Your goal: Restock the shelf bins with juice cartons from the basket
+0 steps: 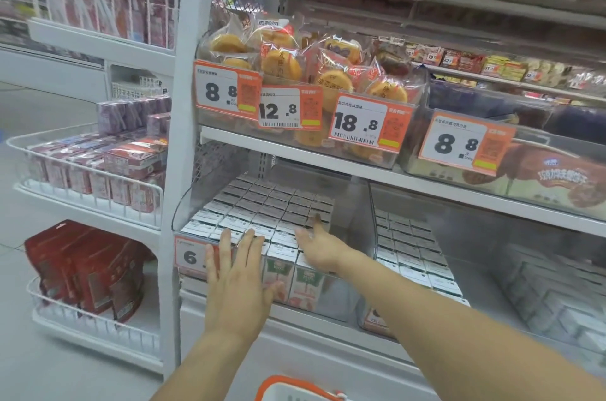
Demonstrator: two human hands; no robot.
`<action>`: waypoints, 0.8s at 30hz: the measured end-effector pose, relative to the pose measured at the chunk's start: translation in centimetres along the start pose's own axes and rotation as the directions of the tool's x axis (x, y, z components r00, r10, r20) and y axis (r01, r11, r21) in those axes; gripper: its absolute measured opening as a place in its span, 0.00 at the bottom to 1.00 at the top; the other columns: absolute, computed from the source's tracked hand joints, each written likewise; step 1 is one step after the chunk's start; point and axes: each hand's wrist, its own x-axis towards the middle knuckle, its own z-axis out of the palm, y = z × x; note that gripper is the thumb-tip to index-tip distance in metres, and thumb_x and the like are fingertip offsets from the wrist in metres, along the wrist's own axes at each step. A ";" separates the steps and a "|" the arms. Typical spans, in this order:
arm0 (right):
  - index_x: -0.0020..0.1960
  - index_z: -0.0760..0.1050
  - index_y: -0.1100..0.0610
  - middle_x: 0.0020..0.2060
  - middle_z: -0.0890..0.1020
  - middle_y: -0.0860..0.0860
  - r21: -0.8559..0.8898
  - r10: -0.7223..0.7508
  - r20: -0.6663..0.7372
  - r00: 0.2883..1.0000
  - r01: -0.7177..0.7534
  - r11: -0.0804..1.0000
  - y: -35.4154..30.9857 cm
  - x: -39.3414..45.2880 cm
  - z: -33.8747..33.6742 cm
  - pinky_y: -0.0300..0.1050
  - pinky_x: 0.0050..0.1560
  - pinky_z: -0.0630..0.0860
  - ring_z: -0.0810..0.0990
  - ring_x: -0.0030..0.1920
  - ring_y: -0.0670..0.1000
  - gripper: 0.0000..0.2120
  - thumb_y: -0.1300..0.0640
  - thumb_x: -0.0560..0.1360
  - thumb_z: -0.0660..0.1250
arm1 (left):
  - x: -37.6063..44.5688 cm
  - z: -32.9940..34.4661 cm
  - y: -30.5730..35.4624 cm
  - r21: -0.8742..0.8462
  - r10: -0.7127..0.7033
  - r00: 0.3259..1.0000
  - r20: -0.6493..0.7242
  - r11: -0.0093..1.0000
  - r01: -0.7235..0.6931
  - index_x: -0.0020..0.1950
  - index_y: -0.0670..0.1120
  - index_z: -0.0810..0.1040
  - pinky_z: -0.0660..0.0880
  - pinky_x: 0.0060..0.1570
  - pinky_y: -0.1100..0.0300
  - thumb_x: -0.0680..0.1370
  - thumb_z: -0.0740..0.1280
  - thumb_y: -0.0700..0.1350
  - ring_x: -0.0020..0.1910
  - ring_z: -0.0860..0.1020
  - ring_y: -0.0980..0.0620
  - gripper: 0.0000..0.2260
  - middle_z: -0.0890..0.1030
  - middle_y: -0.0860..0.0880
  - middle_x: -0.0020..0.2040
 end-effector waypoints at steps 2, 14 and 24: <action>0.80 0.33 0.58 0.78 0.59 0.62 -0.064 -0.012 0.014 1.000 0.013 0.998 -0.5 0.0 0.1 0.51 0.76 0.59 0.55 0.79 0.61 0.34 0.39 0.84 0.41 | 0.0 0.0 -0.2 0.004 0.013 1.000 0.003 1.000 -0.013 0.73 0.47 0.70 0.53 0.75 0.38 0.69 0.75 0.61 0.78 0.56 0.41 0.37 0.68 0.49 0.75; 0.78 0.54 0.66 0.78 0.59 0.59 -0.164 -0.033 0.074 0.997 0.045 0.985 -2.5 -3.1 -2.1 0.45 0.70 0.65 0.64 0.75 0.59 0.31 0.45 0.85 0.53 | 0.1 -2.2 1.4 0.048 -0.059 0.991 0.118 0.997 0.054 0.79 0.50 0.54 0.38 0.77 0.43 0.78 0.63 0.60 0.79 0.38 0.43 0.34 0.50 0.51 0.81; 0.70 0.68 0.61 0.66 0.75 0.60 -0.018 -0.093 -0.134 0.987 0.091 0.996 0.4 -5.6 -3.7 0.46 0.59 0.73 0.76 0.65 0.61 0.20 0.54 0.81 0.62 | -0.1 -4.9 2.6 0.022 0.007 1.000 0.007 1.000 -0.007 0.76 0.47 0.64 0.50 0.76 0.43 0.75 0.69 0.61 0.79 0.53 0.41 0.34 0.64 0.49 0.77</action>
